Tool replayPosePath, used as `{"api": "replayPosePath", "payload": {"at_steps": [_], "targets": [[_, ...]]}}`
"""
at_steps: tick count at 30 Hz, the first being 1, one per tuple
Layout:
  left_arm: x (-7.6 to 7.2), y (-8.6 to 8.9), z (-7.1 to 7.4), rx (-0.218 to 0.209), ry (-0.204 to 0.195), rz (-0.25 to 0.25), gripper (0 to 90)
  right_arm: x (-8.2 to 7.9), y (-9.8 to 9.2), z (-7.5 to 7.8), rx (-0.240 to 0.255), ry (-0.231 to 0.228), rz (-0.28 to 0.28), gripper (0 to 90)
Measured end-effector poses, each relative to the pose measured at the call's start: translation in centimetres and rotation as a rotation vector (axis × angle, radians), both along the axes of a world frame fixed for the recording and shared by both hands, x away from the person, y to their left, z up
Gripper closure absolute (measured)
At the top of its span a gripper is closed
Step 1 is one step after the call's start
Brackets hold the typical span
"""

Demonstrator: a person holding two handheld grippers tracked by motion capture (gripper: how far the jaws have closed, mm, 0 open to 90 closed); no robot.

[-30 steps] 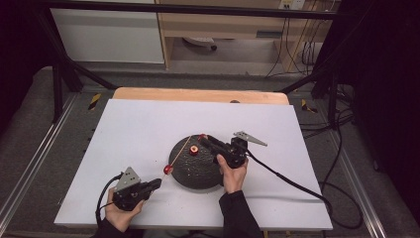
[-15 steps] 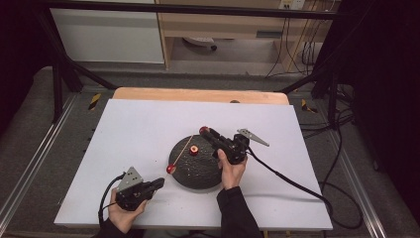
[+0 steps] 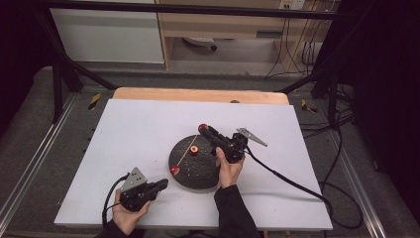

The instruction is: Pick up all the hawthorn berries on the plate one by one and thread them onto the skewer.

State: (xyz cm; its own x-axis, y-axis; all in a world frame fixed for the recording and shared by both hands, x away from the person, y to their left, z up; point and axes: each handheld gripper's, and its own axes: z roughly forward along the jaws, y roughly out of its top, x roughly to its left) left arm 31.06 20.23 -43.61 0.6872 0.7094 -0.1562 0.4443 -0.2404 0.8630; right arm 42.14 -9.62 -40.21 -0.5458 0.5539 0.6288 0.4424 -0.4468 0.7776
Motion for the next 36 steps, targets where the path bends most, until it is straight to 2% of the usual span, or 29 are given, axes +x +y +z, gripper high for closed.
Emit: {"api": "replayPosePath", "payload": {"at_steps": [26,36], "targets": [[-0.1,-0.5,-0.1,-0.013,0.013,-0.009,88.2,0.1,0.3,-0.5,-0.009,-0.001,0.002,61.6],[0.0,-1.0,-0.1,-0.035,0.032,0.011,88.3,-0.2,0.7,-1.2,-0.008,-0.002,0.014,61.6]]}}
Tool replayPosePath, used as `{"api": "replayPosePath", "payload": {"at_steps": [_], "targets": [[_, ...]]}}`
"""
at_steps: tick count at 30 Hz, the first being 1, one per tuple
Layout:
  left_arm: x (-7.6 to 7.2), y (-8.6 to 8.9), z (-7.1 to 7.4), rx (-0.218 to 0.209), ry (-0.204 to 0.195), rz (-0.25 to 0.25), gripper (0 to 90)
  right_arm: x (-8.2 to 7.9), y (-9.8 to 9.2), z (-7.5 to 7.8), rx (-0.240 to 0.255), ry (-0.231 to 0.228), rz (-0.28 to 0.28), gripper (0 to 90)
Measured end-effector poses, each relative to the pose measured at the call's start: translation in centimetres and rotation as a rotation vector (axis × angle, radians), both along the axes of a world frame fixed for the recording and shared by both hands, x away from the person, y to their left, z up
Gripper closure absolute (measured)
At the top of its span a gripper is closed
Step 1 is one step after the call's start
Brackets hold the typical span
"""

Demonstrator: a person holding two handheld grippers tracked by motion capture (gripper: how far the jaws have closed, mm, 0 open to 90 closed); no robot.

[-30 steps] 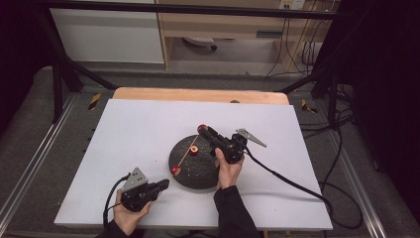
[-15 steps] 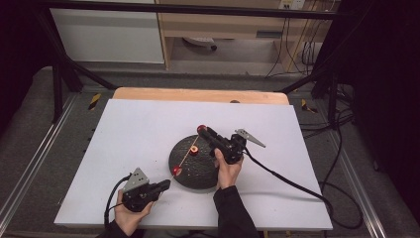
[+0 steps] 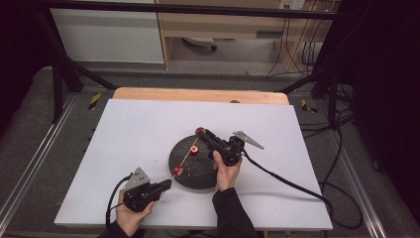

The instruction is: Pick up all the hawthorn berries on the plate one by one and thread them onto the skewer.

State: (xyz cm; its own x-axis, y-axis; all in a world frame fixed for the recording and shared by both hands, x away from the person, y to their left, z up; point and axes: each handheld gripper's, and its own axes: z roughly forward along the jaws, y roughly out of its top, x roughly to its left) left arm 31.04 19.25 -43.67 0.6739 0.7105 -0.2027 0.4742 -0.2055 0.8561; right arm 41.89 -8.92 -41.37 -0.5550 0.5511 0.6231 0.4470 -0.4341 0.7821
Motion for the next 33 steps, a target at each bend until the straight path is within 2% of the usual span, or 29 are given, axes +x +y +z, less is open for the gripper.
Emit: {"api": "replayPosePath", "payload": {"at_steps": [6,13,25,29,33], "targets": [[-0.1,-0.6,0.2,-0.021,0.008,0.019,88.2,-0.3,0.0,0.1,0.011,-0.005,-0.002,61.7],[0.1,-1.4,0.6,-0.017,-0.006,0.034,88.2,-0.6,0.1,0.0,0.013,-0.005,0.011,61.7],[1.8,-2.5,1.7,-0.037,0.004,0.045,88.3,-1.4,0.4,-0.5,-0.012,0.015,0.053,61.8],[2.5,-2.9,2.1,-0.027,-0.001,0.043,88.3,-1.7,0.6,-0.7,-0.014,0.026,0.066,61.8],[3.1,-3.2,2.5,-0.024,-0.005,0.04,88.3,-2.0,0.7,-1.0,-0.03,0.017,0.076,61.8]]}}
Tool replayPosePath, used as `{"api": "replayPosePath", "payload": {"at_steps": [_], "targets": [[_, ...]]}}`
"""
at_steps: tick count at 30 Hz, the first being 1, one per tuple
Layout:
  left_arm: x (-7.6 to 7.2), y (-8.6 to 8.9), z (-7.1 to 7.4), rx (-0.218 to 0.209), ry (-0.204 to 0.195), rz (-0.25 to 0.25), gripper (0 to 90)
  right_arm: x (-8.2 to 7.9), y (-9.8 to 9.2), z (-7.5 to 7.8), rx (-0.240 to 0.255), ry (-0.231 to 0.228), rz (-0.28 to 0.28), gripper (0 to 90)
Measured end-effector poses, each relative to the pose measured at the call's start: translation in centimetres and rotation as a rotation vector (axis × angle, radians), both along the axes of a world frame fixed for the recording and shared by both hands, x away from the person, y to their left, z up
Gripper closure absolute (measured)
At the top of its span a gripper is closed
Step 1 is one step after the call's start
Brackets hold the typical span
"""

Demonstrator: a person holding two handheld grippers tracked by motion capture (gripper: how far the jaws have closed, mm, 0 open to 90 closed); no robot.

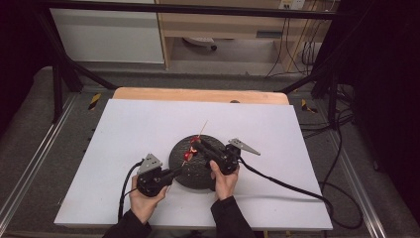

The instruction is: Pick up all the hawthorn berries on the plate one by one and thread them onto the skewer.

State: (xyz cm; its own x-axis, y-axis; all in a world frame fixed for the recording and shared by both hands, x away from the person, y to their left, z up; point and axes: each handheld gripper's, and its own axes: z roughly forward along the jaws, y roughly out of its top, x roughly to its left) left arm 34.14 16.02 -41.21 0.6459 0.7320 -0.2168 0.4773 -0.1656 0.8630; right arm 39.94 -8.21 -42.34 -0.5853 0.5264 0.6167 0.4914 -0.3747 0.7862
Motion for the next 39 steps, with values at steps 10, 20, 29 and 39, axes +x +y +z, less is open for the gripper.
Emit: {"api": "replayPosePath", "payload": {"at_steps": [10,20,29,39], "targets": [[0.6,-0.3,0.1,0.004,-0.006,-0.01,88.3,-0.6,0.2,-0.2,-0.024,0.01,0.03,61.4],[0.4,1.5,-0.6,0.048,-0.012,-0.023,88.3,-0.7,-1.2,0.4,-0.131,0.003,0.021,44.0],[-0.6,4.2,-1.2,0.105,-0.004,-0.03,88.2,-0.3,-3.0,0.2,-0.337,0.028,0.056,17.2],[-1.6,7.0,-1.8,0.142,0.005,-0.042,88.2,-0.2,-3.6,-0.2,-0.515,0.05,0.123,7.1]]}}
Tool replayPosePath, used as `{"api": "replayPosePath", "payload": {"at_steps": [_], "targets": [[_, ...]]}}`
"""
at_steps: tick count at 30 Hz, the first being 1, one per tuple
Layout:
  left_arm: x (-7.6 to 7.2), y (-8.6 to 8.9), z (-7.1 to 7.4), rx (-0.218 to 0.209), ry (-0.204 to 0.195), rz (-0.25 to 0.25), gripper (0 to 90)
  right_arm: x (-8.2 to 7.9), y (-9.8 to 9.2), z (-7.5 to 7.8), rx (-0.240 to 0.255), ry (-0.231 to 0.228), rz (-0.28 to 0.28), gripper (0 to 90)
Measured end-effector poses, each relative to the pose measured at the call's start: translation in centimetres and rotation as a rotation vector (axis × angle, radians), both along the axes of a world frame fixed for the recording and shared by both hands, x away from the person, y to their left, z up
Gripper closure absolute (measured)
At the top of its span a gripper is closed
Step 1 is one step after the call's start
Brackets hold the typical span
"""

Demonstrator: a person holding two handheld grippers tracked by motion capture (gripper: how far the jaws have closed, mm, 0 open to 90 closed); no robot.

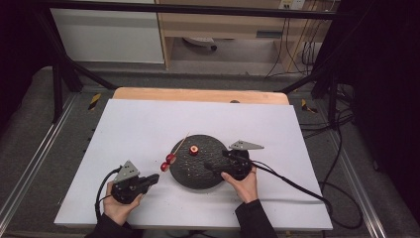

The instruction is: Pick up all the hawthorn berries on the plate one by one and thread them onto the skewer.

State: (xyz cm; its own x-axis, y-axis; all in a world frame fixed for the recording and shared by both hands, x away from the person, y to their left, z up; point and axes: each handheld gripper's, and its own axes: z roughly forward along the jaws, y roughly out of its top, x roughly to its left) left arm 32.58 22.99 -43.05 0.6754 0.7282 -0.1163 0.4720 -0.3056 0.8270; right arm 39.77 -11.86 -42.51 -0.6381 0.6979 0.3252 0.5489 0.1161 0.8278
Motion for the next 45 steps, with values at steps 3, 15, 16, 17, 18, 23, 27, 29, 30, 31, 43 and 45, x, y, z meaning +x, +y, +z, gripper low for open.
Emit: {"api": "replayPosePath", "payload": {"at_steps": [3,15,16,17,18,23,27,29,30,31,43,45], "targets": [[-0.3,0.6,-0.2,0.009,0.0,-0.007,88.2,0.0,0.1,-0.1,-0.018,0.01,0.009,7.1],[-0.6,2.8,-0.7,0.004,0.033,0.012,88.2,1.0,1.5,0.2,-0.179,0.088,0.093,3.4],[-0.6,2.9,-0.7,0.0,0.035,0.015,88.2,1.1,1.7,0.3,-0.188,0.087,0.101,3.1],[-0.6,3.0,-0.7,0.001,0.035,0.016,88.2,1.2,1.9,0.4,-0.198,0.091,0.104,2.7],[-0.6,3.1,-0.7,0.002,0.035,0.018,88.2,1.4,2.1,0.5,-0.211,0.091,0.109,2.7],[-0.6,3.5,-0.8,0.003,0.037,0.024,88.2,2.2,2.9,1.1,-0.259,0.096,0.121,2.3],[-0.5,3.6,-0.7,0.001,0.036,0.027,88.2,2.9,3.5,1.6,-0.301,0.097,0.127,2.4],[-0.5,3.7,-0.7,-0.002,0.035,0.029,88.2,3.3,3.9,1.9,-0.322,0.095,0.133,3.3],[-0.5,3.7,-0.7,-0.002,0.035,0.029,88.2,3.4,4.1,2.1,-0.336,0.096,0.134,3.5],[-0.5,3.7,-0.7,0.001,0.035,0.029,88.2,3.6,4.3,2.3,-0.348,0.095,0.139,4.3],[-0.5,3.5,-0.8,0.017,0.032,0.029,88.2,6.3,7.1,3.3,-0.43,0.115,0.172,14.5],[-0.5,3.5,-0.8,0.016,0.031,0.03,88.2,6.8,7.4,3.3,-0.442,0.122,0.169,17.0]]}}
